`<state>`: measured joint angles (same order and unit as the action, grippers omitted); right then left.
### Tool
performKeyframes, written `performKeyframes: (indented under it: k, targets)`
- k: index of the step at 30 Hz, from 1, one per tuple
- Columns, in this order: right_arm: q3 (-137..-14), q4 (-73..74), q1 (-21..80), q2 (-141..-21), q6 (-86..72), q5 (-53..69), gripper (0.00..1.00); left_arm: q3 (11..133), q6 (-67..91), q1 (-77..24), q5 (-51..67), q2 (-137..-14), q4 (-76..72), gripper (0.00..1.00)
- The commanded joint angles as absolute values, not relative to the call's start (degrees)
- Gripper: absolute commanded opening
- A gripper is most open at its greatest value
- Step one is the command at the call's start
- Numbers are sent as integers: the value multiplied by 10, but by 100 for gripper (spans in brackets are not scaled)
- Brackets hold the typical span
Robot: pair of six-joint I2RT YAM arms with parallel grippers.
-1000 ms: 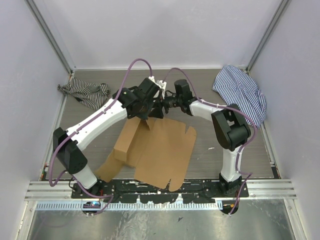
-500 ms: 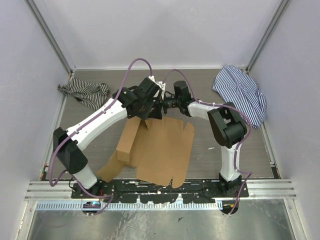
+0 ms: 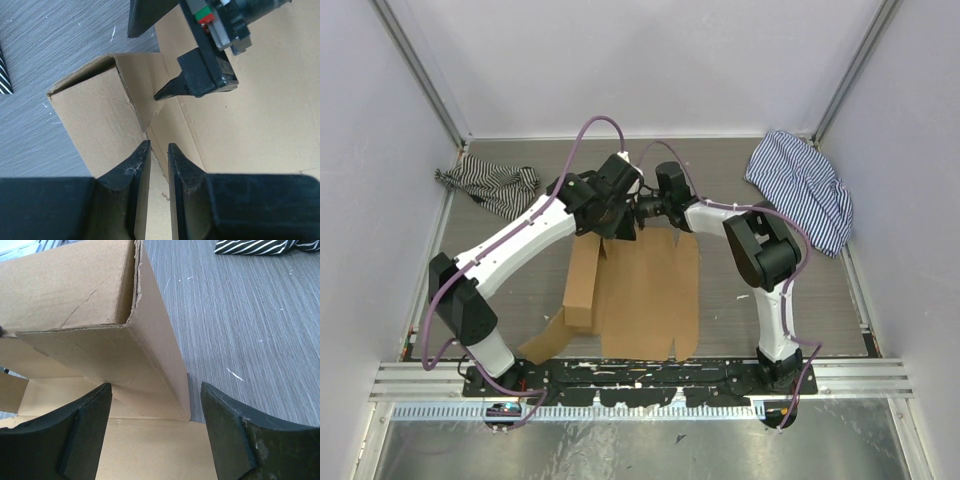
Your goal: Fold the paper box
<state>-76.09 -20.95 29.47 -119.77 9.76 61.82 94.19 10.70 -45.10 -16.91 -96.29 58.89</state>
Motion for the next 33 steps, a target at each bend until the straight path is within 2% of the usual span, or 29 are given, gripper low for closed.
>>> performKeyframes:
  k: [1,6,15,17,20,26,29,33]
  targets:
    - [-795,-227,308,-1205,102,633,75,960,105,-450,-168,-973,589,26]
    - [-794,-280,309,-1218,62,639,71,956,105,-446,-168,-976,588,27]
    - [-811,-297,309,-1234,42,607,75,943,108,-438,-181,-963,587,28]
    - [-813,-293,309,-1233,41,589,75,957,111,-435,-204,-959,598,32]
    - [-809,-293,308,-1227,38,564,75,987,125,-433,-255,-948,624,45]
    - [-808,-294,304,-1220,33,536,74,1041,168,-432,-334,-916,689,53]
    - [-816,-284,304,-1225,32,532,73,1040,171,-433,-335,-889,684,62]
    - [-817,-293,304,-1228,17,525,72,1015,173,-423,-363,-882,707,67]
